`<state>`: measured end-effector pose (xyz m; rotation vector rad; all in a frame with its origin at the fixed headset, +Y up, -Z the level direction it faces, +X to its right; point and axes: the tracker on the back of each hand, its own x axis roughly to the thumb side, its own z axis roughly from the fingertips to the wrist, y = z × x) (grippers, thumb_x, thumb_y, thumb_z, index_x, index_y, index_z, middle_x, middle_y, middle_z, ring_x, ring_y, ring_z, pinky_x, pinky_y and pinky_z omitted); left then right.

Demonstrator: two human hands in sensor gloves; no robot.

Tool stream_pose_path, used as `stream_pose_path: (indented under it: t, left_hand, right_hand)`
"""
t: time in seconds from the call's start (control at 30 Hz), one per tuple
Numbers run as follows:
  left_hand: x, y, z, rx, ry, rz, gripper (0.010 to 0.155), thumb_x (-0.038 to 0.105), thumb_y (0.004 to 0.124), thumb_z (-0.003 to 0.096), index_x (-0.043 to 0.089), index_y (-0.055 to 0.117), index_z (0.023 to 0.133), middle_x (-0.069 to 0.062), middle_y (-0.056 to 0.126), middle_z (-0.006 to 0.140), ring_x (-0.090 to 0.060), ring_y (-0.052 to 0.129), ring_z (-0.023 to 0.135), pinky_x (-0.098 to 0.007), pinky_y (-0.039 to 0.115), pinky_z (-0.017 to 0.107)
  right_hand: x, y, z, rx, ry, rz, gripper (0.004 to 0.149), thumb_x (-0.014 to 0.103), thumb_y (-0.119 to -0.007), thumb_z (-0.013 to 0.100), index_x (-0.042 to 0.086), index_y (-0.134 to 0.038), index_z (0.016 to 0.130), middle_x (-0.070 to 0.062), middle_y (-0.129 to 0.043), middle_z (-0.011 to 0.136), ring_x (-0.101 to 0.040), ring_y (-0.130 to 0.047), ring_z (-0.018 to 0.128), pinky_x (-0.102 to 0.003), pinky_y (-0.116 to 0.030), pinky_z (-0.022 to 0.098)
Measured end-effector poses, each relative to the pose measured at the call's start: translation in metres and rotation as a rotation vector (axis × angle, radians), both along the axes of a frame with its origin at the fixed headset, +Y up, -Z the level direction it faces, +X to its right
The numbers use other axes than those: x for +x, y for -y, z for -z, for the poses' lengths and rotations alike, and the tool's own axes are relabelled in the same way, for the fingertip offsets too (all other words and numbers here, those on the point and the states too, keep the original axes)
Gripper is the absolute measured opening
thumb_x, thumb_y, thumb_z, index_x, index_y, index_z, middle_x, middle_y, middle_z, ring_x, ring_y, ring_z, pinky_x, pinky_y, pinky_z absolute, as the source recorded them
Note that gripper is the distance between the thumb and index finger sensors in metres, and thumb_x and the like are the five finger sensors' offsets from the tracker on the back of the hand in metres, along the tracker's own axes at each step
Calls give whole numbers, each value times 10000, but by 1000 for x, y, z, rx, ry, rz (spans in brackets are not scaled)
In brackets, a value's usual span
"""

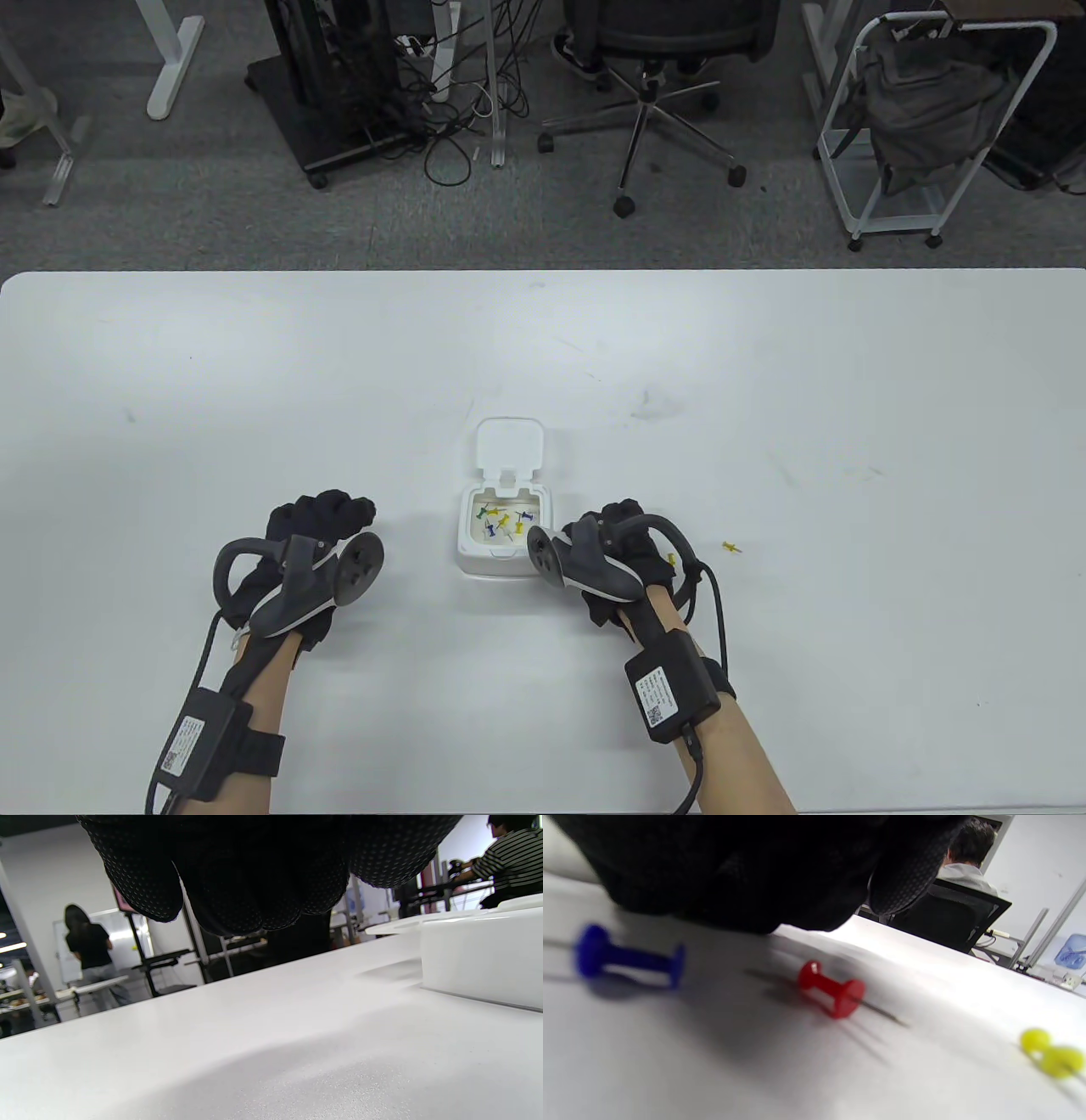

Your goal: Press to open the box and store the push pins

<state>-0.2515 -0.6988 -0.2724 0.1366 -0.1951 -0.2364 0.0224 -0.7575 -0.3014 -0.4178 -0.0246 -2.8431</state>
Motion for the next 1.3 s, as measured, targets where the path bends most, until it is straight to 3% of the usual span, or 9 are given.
stream_pose_path:
  t: [0.53, 0.73, 1.03, 1.3]
  left_hand:
    - [1, 2, 0, -8, 5, 1, 503, 519, 690, 506, 345, 737, 975, 64, 839, 1005, -188, 942, 826, -485, 784, 734]
    - [1, 1, 1, -6, 3, 1, 503, 519, 690, 506, 342, 742, 974, 64, 839, 1005, -188, 942, 827, -486, 783, 734]
    - [1, 2, 1, -7, 5, 4, 502, 519, 689, 507, 344, 739, 975, 63, 838, 1006, -187, 942, 827, -486, 783, 734]
    - [1, 2, 1, -7, 5, 0, 503, 521, 683, 509, 344, 737, 976, 62, 839, 1005, -191, 942, 827, -488, 781, 735]
  right_hand:
    - [-8, 5, 3, -16, -25, -68, 416, 459, -769, 338, 316, -755, 728, 89, -934, 643, -201, -974, 603, -539, -750, 694]
    - [5, 0, 9, -61, 31, 78, 415, 463, -780, 328, 320, -775, 718, 99, -948, 647, -202, -980, 606, -537, -748, 697]
    - [12, -42, 19, 11, 66, 164, 415, 472, -787, 323, 336, -778, 715, 113, -952, 650, -199, -974, 620, -537, -734, 706]
    - [-13, -70, 23, 33, 20, 184, 411, 468, -785, 334, 342, -775, 726, 115, -947, 668, -201, -965, 640, -546, -722, 710]
